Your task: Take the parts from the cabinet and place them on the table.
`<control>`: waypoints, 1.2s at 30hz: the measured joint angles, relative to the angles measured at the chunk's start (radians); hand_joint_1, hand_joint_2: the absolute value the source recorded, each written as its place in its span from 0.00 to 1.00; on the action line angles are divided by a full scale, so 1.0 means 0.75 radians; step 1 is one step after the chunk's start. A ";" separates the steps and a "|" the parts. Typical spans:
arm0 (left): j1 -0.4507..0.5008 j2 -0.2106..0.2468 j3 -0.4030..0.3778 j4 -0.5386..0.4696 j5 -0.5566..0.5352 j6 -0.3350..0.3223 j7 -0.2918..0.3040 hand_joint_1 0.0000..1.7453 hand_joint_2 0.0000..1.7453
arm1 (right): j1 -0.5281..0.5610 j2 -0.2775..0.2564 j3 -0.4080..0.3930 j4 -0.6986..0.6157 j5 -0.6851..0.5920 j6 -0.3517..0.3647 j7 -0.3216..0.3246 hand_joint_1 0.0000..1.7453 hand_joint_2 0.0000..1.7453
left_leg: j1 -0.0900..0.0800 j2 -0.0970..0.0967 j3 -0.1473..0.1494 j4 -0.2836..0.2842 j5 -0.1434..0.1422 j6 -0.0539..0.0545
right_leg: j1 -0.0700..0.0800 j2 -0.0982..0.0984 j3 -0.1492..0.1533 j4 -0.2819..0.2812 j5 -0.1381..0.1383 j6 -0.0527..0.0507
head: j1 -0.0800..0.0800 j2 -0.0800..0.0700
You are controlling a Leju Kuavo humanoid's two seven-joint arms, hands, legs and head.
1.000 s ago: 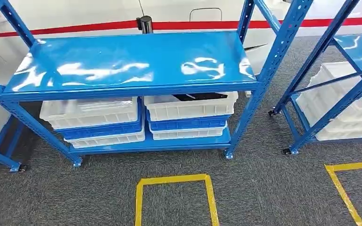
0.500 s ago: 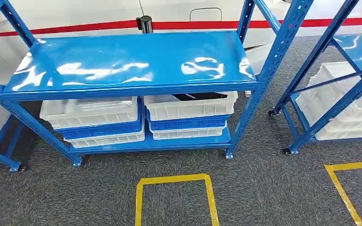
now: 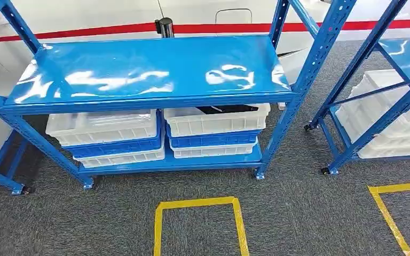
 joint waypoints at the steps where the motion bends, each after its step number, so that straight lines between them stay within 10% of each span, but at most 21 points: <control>1: 0.000 0.000 0.001 0.000 0.000 -0.001 0.000 0.00 0.00 | -0.002 0.000 -0.010 0.000 -0.017 0.027 -0.012 0.00 0.00 | 0.000 0.000 0.000 0.000 0.000 0.000 | 0.000 0.000 0.000 0.000 0.000 0.000 | 0.000 0.000; 30: 0.000 0.002 0.043 0.000 0.041 0.002 -0.021 0.00 0.00 | -0.005 0.008 -0.036 0.000 0.020 -0.014 -0.037 0.00 0.00 | 0.000 0.000 0.000 0.000 0.000 0.000 | 0.000 0.000 0.000 0.000 0.000 0.000 | 0.000 0.000; 36: -0.002 0.026 0.120 -0.002 0.199 -0.007 -0.142 0.00 0.00 | -0.011 0.021 -0.036 0.000 0.044 -0.023 -0.069 0.00 0.00 | 0.000 0.000 0.000 0.000 0.000 0.000 | 0.000 0.000 -0.001 0.000 0.000 0.000 | 0.000 0.000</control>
